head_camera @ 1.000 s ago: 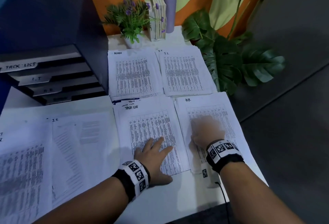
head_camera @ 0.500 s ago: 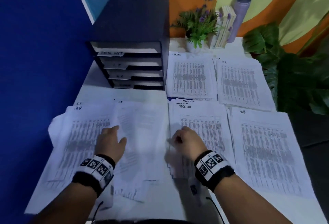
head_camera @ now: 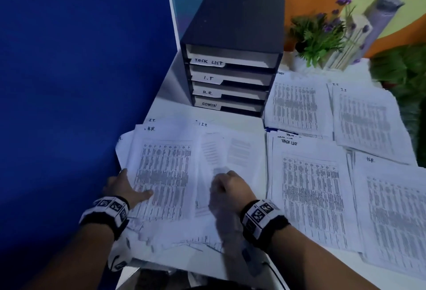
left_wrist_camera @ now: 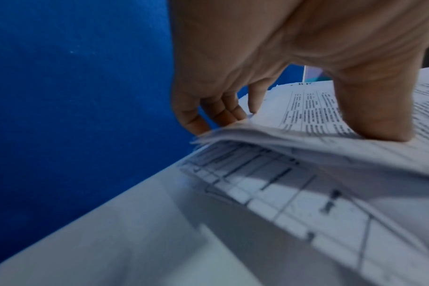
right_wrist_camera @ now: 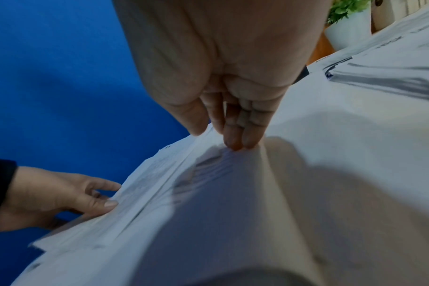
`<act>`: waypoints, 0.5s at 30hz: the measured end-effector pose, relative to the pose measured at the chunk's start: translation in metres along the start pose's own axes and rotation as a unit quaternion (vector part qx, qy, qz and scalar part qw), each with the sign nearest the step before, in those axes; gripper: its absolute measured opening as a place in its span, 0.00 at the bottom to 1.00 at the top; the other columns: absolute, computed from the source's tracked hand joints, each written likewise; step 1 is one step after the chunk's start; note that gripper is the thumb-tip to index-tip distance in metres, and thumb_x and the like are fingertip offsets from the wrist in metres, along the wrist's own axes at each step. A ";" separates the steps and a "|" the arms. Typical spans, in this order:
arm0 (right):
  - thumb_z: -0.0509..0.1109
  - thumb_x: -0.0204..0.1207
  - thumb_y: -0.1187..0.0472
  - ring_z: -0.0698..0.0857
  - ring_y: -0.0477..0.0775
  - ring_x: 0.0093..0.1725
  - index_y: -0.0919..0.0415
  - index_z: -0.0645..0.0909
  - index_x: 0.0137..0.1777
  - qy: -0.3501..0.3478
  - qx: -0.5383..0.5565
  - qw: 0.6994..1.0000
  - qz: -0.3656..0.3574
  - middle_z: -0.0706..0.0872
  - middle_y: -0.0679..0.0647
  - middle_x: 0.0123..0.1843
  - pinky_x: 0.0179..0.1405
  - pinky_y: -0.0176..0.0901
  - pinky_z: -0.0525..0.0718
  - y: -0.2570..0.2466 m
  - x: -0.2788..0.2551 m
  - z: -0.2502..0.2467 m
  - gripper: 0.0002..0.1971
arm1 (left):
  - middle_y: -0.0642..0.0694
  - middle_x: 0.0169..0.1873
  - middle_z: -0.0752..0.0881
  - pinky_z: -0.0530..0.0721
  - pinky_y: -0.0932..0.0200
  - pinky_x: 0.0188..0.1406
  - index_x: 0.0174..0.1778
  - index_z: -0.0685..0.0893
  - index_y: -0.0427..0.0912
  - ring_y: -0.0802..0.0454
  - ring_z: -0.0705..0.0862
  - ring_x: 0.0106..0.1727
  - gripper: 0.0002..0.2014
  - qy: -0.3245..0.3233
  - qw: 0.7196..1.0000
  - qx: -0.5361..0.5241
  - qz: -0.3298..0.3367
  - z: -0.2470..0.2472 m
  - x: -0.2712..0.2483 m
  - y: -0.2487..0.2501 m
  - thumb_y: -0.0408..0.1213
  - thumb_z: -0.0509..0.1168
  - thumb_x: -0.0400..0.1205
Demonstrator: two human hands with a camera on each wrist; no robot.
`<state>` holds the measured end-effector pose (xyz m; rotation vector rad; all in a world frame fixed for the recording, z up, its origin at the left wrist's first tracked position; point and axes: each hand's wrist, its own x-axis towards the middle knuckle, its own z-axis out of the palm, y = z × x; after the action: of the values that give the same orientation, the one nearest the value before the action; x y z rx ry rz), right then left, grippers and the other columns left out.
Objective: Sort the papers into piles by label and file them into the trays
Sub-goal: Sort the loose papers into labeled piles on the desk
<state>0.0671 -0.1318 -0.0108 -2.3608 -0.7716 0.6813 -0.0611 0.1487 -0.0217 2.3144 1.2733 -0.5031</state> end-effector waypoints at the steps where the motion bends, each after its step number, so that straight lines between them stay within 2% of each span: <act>1: 0.67 0.74 0.64 0.82 0.57 0.45 0.59 0.85 0.51 0.012 0.009 1.000 0.012 0.75 0.51 0.45 0.49 0.40 0.79 -0.003 0.003 0.003 0.08 | 0.36 0.70 0.69 0.80 0.42 0.64 0.79 0.62 0.47 0.36 0.75 0.67 0.57 -0.002 1.000 0.002 0.005 0.001 0.000 -0.002 0.65 0.79 0.58; 4: 0.67 0.76 0.57 0.80 0.56 0.47 0.59 0.82 0.47 0.027 0.035 0.997 0.060 0.76 0.52 0.47 0.47 0.39 0.75 -0.013 0.016 0.011 0.06 | 0.38 0.74 0.62 0.75 0.43 0.70 0.83 0.55 0.48 0.36 0.68 0.73 0.61 -0.006 1.000 0.002 0.029 0.012 -0.007 -0.005 0.63 0.80 0.58; 7: 0.67 0.76 0.51 0.77 0.53 0.46 0.59 0.77 0.43 0.038 0.057 0.991 0.117 0.78 0.55 0.47 0.44 0.38 0.70 -0.017 0.033 0.018 0.10 | 0.40 0.75 0.58 0.70 0.48 0.75 0.84 0.52 0.47 0.40 0.65 0.76 0.63 -0.024 0.998 -0.001 0.060 0.025 -0.017 -0.002 0.63 0.80 0.59; 10: 0.68 0.74 0.46 0.81 0.58 0.48 0.59 0.76 0.45 0.040 0.077 0.978 0.189 0.81 0.58 0.51 0.46 0.42 0.78 -0.016 0.048 0.021 0.16 | 0.45 0.76 0.56 0.69 0.46 0.76 0.85 0.50 0.51 0.42 0.64 0.77 0.64 -0.040 0.995 0.031 0.083 0.035 -0.030 0.001 0.67 0.78 0.58; 12: 0.69 0.73 0.49 0.83 0.60 0.52 0.62 0.78 0.49 0.045 0.071 0.975 0.206 0.80 0.60 0.54 0.48 0.42 0.80 -0.018 0.051 0.020 0.15 | 0.49 0.77 0.57 0.68 0.41 0.75 0.84 0.51 0.55 0.43 0.62 0.78 0.62 -0.048 0.993 0.044 0.099 0.037 -0.039 0.004 0.70 0.75 0.58; 13: 0.69 0.74 0.54 0.83 0.61 0.51 0.62 0.78 0.47 0.057 0.071 0.975 0.204 0.80 0.60 0.53 0.47 0.40 0.78 -0.020 0.051 0.017 0.12 | 0.50 0.78 0.58 0.67 0.40 0.75 0.83 0.52 0.56 0.43 0.61 0.78 0.58 -0.042 0.992 0.046 0.106 0.036 -0.042 0.005 0.71 0.73 0.61; 14: 0.69 0.74 0.58 0.83 0.60 0.48 0.61 0.77 0.42 0.076 0.082 0.974 0.195 0.80 0.59 0.48 0.44 0.40 0.76 -0.018 0.051 0.015 0.06 | 0.51 0.79 0.59 0.66 0.40 0.75 0.83 0.55 0.57 0.43 0.60 0.79 0.53 -0.030 0.992 0.049 0.109 0.033 -0.044 0.006 0.70 0.70 0.65; 15: 0.69 0.74 0.62 0.82 0.59 0.44 0.58 0.73 0.36 0.090 0.093 0.973 0.189 0.80 0.57 0.41 0.41 0.40 0.76 -0.017 0.049 0.013 0.08 | 0.50 0.79 0.61 0.65 0.41 0.75 0.82 0.58 0.57 0.42 0.60 0.78 0.47 -0.014 0.993 0.044 0.108 0.029 -0.045 0.009 0.69 0.68 0.70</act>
<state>0.0878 -0.0845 -0.0234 -2.3719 -0.1702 0.6471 -0.0796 0.0975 -0.0211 2.4724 0.9889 -0.5248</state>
